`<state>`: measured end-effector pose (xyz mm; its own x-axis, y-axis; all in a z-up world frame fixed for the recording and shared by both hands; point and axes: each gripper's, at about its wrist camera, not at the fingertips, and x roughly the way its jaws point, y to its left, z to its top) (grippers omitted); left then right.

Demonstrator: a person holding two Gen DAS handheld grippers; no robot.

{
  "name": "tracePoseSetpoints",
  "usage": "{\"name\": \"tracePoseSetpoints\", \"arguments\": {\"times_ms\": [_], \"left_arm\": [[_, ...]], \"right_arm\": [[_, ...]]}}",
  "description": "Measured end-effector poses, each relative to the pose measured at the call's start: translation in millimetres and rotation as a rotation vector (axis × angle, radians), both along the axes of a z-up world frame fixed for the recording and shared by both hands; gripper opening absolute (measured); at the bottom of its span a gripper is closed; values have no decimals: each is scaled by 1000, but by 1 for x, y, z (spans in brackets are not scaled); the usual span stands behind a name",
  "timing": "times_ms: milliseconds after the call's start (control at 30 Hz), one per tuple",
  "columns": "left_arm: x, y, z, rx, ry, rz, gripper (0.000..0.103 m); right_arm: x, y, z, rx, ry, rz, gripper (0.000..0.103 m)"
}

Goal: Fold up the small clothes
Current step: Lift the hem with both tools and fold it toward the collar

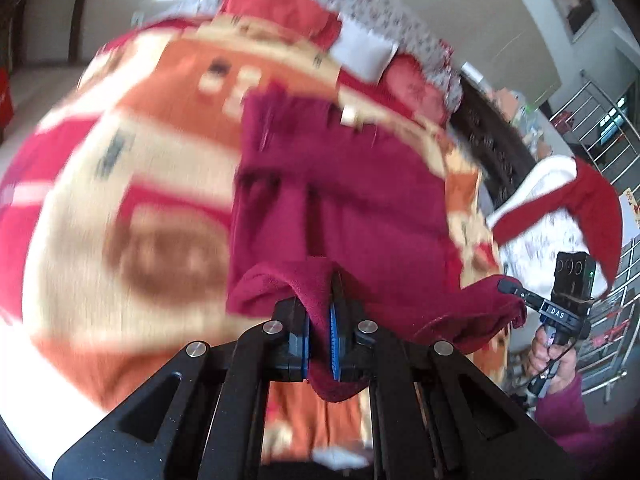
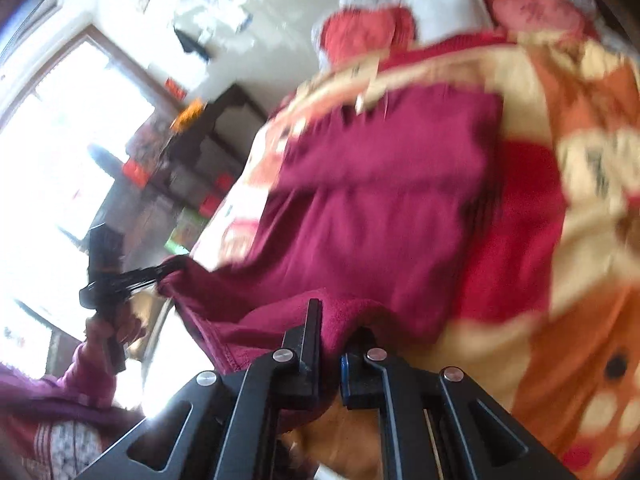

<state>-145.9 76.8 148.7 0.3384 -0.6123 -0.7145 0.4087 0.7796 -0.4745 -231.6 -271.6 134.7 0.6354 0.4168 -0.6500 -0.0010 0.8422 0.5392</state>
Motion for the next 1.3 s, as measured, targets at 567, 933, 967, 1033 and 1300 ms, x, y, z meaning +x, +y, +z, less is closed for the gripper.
{"name": "tracePoseSetpoints", "arguments": {"times_ms": [567, 933, 967, 1033, 1300], "left_arm": [[211, -102, -35, 64, 9, 64, 7], [224, -77, -21, -28, 33, 66, 68], [220, -77, -17, -26, 18, 43, 68], [214, -81, -17, 12, 4, 22, 68], [202, -86, -43, 28, 21, 10, 68]], "right_arm": [[178, -109, -23, -34, 55, -260, 6], [144, -129, -17, 28, -50, -341, 31], [137, -125, -14, 23, -73, -332, 31], [131, -111, -13, -14, -74, -257, 31], [165, -65, -36, -182, -9, -103, 31]]}}
